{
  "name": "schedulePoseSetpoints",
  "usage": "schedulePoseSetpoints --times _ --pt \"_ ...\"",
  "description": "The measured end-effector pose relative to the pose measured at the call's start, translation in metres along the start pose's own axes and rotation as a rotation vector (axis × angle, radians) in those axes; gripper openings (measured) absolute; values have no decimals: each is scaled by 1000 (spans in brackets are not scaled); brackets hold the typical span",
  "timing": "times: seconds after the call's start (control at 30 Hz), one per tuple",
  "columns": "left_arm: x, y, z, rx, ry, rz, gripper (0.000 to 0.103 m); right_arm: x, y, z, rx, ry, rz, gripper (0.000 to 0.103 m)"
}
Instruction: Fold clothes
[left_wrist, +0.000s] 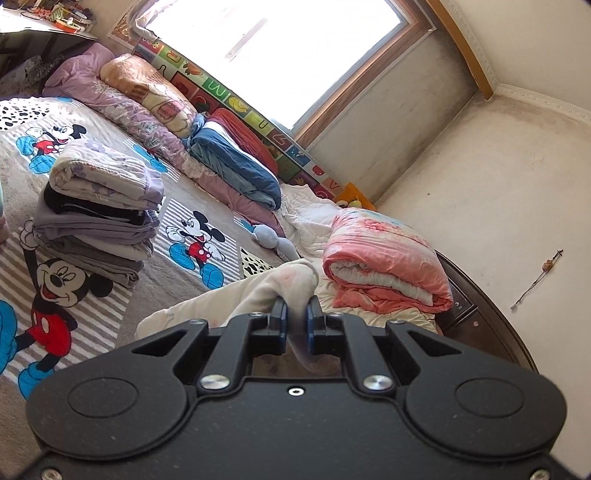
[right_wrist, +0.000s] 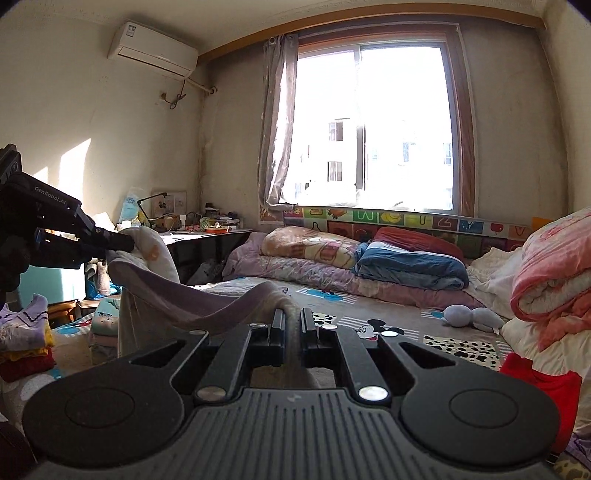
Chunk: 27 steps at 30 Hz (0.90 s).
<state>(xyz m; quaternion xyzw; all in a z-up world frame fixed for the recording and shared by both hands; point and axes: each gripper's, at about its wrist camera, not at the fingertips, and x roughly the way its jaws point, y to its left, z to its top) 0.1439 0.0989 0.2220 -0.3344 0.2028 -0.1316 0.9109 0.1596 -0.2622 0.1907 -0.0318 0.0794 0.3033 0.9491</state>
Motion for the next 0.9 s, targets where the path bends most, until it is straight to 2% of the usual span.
schedulePoseSetpoints --times 0.17,0.3,0.47,0.57,0.67,0.9 --pt "53 7 28 21 -12 12 7 52 -26 14 -36 29 -69 9" --pt "89 16 48 12 -58 -28 7 88 -44 28 -70 20 -120 9" --pt "100 45 27 -10 -41 -9 7 125 -56 32 -127 14 -170 9" --pt "107 63 14 -24 -29 3 7 138 -50 8 -161 60 -161 9" --pt "91 92 -25 -39 14 32 7 140 -38 -27 -181 114 -126 9" --pt "40 133 -106 -97 74 79 7 85 31 -115 -271 188 5 8"
